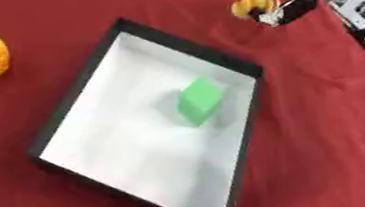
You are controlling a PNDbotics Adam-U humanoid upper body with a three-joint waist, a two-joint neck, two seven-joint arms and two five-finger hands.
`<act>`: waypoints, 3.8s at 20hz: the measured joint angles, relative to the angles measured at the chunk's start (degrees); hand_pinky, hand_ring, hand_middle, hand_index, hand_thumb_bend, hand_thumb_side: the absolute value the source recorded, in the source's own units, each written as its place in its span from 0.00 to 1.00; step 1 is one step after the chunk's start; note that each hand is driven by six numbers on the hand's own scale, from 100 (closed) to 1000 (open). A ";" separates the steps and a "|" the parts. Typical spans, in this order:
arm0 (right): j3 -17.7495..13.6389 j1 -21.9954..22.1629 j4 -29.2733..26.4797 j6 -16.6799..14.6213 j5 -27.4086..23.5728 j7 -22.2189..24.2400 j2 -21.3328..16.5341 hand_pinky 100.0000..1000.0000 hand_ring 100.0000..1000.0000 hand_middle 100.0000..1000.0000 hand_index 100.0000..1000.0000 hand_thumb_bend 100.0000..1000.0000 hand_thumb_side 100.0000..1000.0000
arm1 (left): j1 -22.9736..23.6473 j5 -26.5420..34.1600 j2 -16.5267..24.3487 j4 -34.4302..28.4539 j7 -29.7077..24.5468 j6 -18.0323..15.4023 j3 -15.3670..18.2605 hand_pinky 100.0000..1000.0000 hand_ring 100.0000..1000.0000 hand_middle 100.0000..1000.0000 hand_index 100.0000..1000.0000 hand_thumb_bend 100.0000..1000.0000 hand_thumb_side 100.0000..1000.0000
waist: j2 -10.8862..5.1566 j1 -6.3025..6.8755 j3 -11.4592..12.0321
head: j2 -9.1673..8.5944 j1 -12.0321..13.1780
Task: Pick up objects on the table and place them in the box.
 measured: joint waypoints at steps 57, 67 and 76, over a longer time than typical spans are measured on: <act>26.83 -12.65 -15.35 -3.92 21.43 6.05 26.50 0.73 0.62 0.44 0.57 0.29 0.47 | 4.85 4.57 8.60 13.03 0.51 -1.20 1.78 0.89 0.60 0.71 0.82 0.00 0.74 | -13.10 -0.29 -5.90 | 8.00 1.63; 26.69 -10.44 -11.65 -3.46 26.15 6.50 28.34 0.79 0.74 0.61 0.71 0.37 0.55 | 4.97 4.11 8.29 13.02 0.51 -1.03 1.79 0.89 0.60 0.71 0.82 0.00 0.75 | -12.92 -0.70 -5.48 | 8.01 1.35; 25.04 -10.21 -11.13 -4.02 30.23 5.95 28.49 0.91 0.91 0.84 0.91 0.38 0.44 | 5.05 4.02 8.06 13.02 0.48 -0.99 1.79 0.89 0.60 0.71 0.82 0.00 0.75 | -12.88 -0.70 -5.61 | 8.01 1.34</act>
